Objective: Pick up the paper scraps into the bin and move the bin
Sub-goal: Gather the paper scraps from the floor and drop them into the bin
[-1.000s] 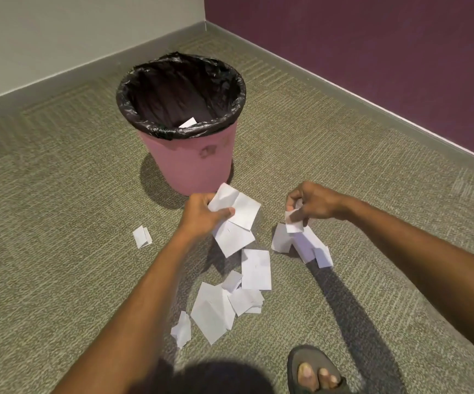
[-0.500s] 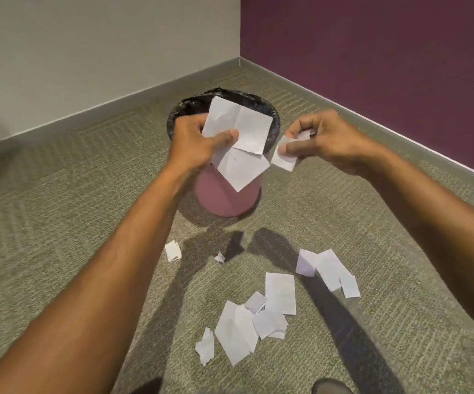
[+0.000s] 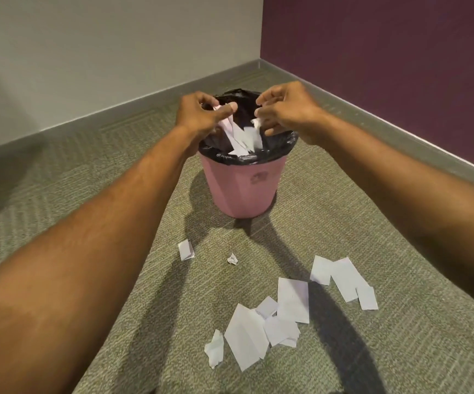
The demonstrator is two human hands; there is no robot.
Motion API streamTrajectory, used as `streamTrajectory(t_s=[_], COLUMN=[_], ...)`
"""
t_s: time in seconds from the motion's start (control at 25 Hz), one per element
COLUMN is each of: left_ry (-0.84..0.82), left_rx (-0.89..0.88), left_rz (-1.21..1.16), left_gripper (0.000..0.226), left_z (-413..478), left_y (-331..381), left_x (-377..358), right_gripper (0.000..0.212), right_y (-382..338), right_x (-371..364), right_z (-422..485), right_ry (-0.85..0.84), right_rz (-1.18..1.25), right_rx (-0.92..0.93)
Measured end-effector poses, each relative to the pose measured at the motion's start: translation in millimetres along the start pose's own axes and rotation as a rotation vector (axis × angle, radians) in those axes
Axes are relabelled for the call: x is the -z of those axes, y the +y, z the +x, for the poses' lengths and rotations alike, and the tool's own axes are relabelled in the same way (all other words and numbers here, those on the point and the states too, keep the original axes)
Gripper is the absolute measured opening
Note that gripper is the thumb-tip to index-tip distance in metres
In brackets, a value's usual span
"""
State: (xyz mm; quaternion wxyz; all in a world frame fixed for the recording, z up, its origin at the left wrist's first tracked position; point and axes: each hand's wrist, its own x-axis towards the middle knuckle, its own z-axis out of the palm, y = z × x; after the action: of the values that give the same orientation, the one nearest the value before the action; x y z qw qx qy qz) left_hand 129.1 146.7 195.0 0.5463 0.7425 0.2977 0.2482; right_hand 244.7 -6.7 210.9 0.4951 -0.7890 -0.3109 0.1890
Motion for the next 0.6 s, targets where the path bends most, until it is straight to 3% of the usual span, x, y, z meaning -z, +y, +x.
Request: streamTrajectory(t_s=[0.28, 0.44, 0.52, 0.6], left_ry=[0.050, 0.133, 0.073, -0.140], left_rx=[-0.084, -0.191, -0.189, -0.143], left_rz=[0.021, 0.046, 0.135, 0.261], left_gripper=[0.027, 0.046, 0.049, 0.041], left_z=[-13.8, -60.2, -97.4, -138.5], left_y=[-10.6, -35.2, -63.5, -97.2], left_x=[-3.2, -13.0, -28.4, -49.5], right_gripper=[0.012, 0.011, 0.011, 0.007], right_y=[12.6, 28.7, 50.3, 85.1], right_x=[-12.5, -1.9, 11.7, 28.5], right_z=[-9.7, -48.0, -74.7, -102.3], right_ry=[0.031, 0.019, 0.004, -0.016], right_rz=[-0.138, -0.122, -0.166, -0.234], right_rx=[0.063, 0.115, 0.101, 0.014])
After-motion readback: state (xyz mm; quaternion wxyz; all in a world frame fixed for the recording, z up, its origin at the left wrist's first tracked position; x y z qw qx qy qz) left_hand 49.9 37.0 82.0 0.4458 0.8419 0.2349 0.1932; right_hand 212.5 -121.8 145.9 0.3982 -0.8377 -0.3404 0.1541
